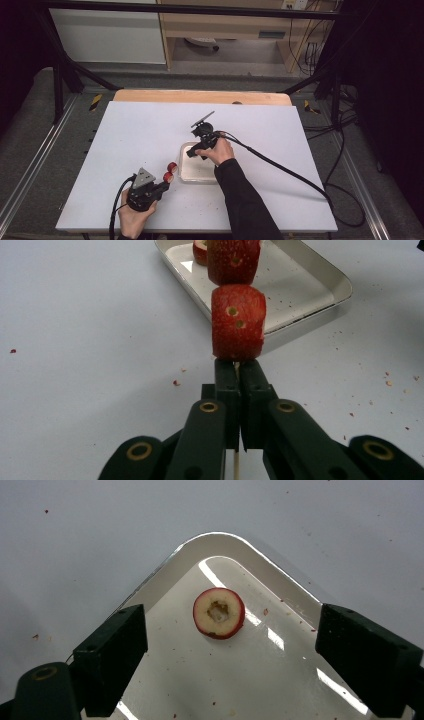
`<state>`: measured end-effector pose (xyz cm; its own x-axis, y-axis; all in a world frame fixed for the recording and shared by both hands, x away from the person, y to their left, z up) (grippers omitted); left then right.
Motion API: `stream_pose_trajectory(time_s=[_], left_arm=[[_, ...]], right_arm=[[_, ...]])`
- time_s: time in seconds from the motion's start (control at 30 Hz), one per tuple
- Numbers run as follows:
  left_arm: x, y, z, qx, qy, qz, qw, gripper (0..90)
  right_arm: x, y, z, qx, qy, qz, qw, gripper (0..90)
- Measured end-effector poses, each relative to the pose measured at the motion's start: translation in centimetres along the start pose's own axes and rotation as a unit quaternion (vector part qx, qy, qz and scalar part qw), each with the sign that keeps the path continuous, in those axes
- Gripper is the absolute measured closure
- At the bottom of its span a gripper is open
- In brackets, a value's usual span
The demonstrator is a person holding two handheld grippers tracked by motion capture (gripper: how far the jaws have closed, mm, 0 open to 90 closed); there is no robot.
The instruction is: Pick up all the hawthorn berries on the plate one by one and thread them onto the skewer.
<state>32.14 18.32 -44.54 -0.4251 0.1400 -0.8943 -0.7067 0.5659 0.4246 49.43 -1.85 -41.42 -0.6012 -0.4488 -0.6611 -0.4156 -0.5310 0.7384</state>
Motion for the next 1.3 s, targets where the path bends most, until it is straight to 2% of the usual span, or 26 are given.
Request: stream_pose_trajectory(time_s=[0.07,0.1,0.23,0.63,1.1,1.3], left_arm=[[0.0,0.0,0.0,0.0,0.0,0.0,1.0,88.1],[0.0,0.0,0.0,0.0,-0.001,0.001,1.0,88.1],[0.1,-0.1,0.0,0.002,0.001,0.004,1.0,88.2],[0.2,-0.2,0.0,0.004,0.0,0.008,1.0,88.1],[0.2,-0.2,0.0,0.003,0.001,0.008,1.0,88.1],[0.2,-0.2,0.0,0.003,0.0,0.009,1.0,88.1]], right_arm=[[0.0,-0.4,0.0,-0.001,0.003,0.004,1.0,18.2],[0.0,-0.5,0.0,-0.003,-0.005,0.006,1.0,20.8],[-0.1,-0.9,-0.2,-0.01,-0.01,0.01,0.9998,28.1],[-0.7,-2.0,0.0,-0.009,-0.003,0.029,0.9995,42.6],[-0.6,-2.4,-0.1,-0.013,-0.022,0.043,0.9988,60.5],[-0.6,-2.4,-0.1,-0.012,-0.03,0.042,0.9986,61.2]])
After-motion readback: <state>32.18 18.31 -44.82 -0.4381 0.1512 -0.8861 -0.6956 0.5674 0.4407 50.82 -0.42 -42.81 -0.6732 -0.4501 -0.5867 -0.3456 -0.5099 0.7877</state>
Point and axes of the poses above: each handheld gripper's, and its own axes: y roughly backward along the jaws, x roughly out of its underside, z roughly to its left, the point moved 1 cm from there along -y, roughly forward along the jaws, and after that the axes turned 12 degrees about -z, right-handed, at the moved point
